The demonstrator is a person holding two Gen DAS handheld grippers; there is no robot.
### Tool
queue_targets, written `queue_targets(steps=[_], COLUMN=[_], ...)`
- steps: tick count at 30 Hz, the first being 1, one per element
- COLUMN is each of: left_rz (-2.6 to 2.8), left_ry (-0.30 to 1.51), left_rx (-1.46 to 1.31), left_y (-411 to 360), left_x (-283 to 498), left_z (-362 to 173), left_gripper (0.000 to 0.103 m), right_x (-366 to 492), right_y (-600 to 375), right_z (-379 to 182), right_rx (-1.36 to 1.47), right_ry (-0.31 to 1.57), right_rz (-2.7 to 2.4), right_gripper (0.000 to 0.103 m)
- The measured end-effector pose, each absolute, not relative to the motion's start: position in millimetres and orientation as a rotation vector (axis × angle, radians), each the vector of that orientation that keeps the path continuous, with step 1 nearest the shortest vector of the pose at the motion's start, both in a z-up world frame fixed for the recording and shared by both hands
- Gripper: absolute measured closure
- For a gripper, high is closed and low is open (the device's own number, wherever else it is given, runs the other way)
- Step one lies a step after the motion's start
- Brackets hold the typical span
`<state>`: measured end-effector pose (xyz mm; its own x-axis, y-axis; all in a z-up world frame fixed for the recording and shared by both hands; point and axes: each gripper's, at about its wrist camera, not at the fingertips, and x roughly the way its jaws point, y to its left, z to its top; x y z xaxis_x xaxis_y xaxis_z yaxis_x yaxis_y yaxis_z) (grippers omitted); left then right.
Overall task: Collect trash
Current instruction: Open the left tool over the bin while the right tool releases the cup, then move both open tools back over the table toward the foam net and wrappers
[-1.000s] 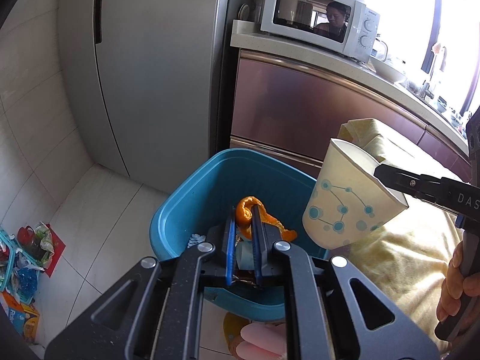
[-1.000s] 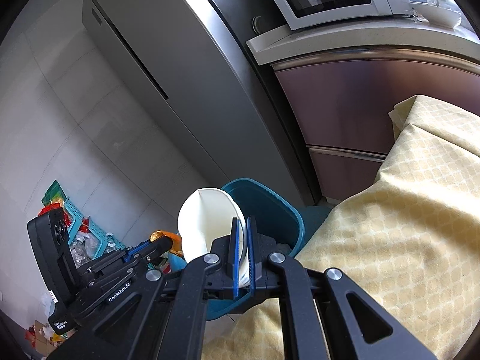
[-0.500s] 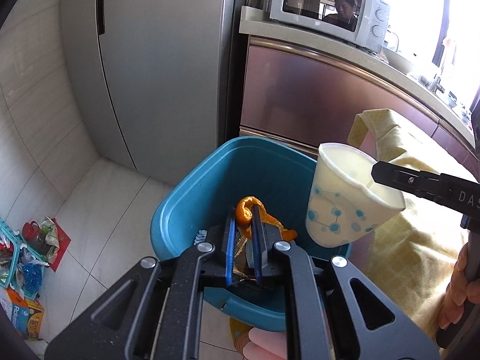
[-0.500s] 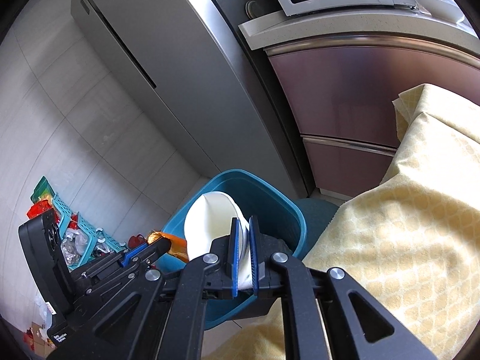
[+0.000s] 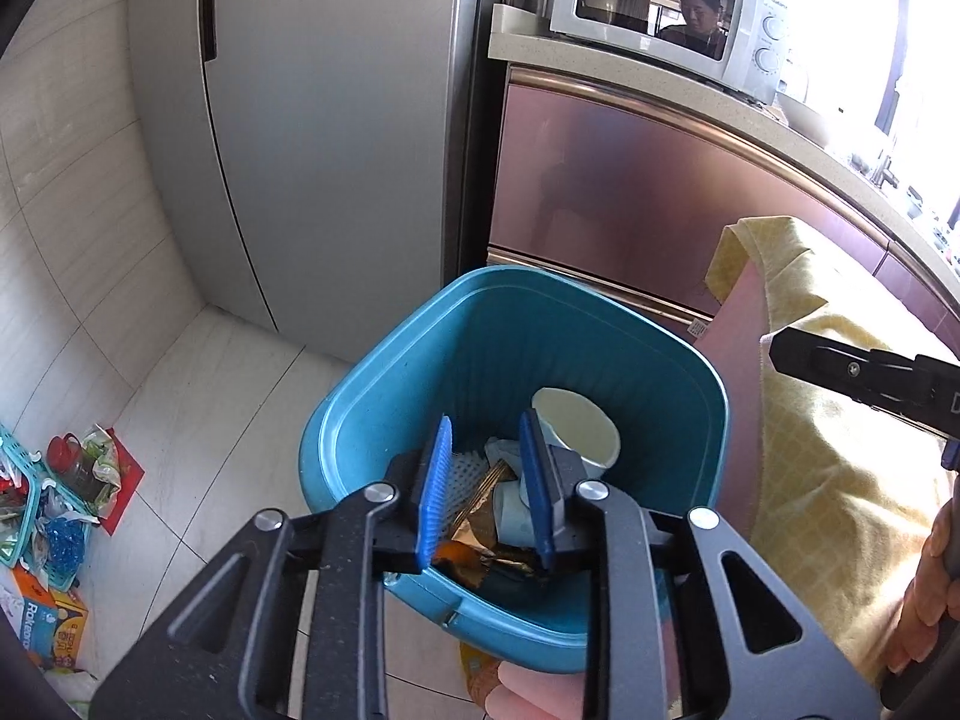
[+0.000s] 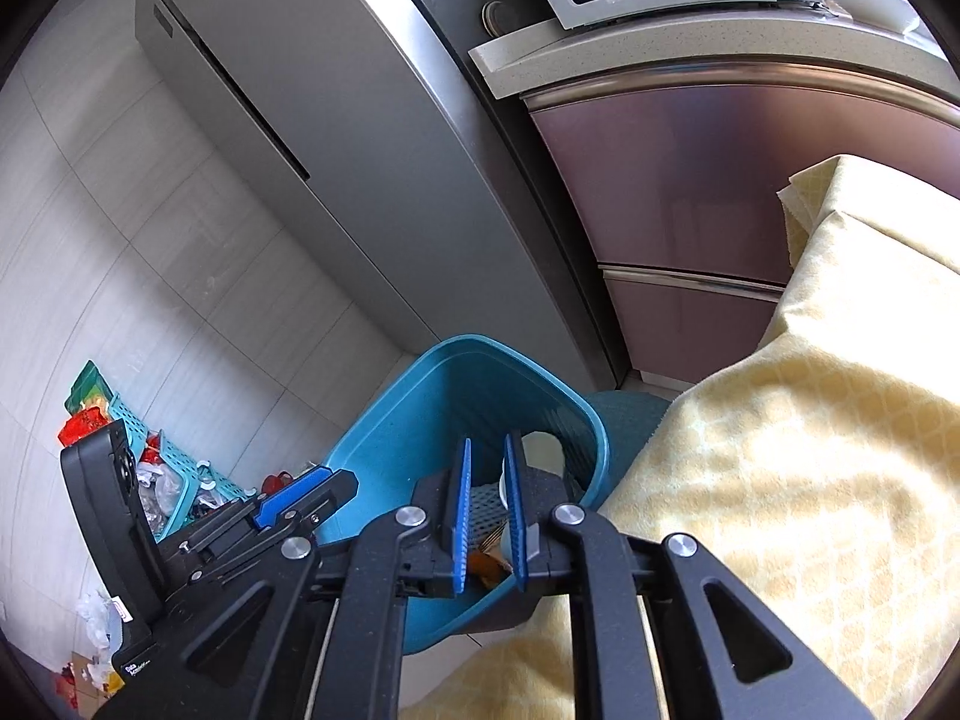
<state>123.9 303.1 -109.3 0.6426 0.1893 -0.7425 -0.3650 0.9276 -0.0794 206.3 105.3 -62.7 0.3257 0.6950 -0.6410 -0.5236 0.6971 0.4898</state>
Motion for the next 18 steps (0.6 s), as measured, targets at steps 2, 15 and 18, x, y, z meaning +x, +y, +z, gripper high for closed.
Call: queue_targets(steps=[2,15,18], left_rz=[0.317,0.243,0.200], left_ry=[0.806,0.694,0.665], left_rx=[-0.228,-0.207,-0.203], left_y=[301,274,262], left_x=[122,91,82], left_z=[-106,-64,-55], left_gripper=[0.075,0.058,0.054], right_x=[203,178,168], right_y=[103,63,49], right_z=[-61,-43,-38], right_rx=[0.206,0.188,0.186], right_ry=[0.938,0.858,0.836], right_rz=[0.813,0.812,0.801], right_gripper=[0.090,0.079,0.074])
